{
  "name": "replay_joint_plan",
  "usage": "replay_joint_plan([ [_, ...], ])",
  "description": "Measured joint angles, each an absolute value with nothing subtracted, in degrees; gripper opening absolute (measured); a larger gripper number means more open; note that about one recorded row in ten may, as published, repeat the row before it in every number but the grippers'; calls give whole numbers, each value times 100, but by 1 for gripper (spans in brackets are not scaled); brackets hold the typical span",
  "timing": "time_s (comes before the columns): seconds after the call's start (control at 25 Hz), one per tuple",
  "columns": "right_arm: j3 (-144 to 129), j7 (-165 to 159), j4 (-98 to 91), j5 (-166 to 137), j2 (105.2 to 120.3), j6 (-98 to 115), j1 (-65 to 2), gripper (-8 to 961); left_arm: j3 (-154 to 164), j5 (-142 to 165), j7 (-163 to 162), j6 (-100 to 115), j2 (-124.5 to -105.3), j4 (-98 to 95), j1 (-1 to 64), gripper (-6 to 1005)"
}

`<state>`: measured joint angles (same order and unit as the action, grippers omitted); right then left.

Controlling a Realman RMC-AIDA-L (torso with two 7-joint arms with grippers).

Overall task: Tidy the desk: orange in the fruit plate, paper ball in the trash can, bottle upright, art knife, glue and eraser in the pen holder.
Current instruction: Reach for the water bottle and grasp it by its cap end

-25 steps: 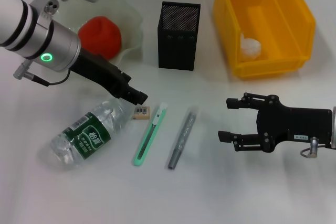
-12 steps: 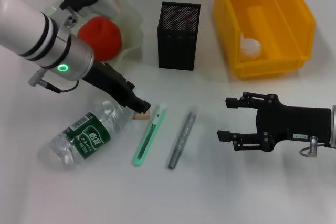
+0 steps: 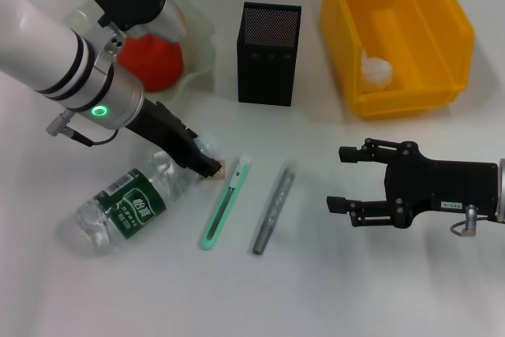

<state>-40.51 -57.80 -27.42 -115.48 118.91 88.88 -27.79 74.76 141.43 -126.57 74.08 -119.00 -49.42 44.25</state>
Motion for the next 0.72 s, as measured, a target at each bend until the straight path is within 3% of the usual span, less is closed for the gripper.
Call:
replay_joint_plan([
  [0.44, -4052, -5798, -2742, -11549, 11891, 8912, -2784, 816, 7593, 14162, -12607, 7311, -11900, -4921, 4430, 705],
  [0.72, -4051, -5799, -2742, -11548, 11891, 8921, -2786, 816, 7594, 14156, -12578, 7253, -11900, -4921, 4430, 588],
])
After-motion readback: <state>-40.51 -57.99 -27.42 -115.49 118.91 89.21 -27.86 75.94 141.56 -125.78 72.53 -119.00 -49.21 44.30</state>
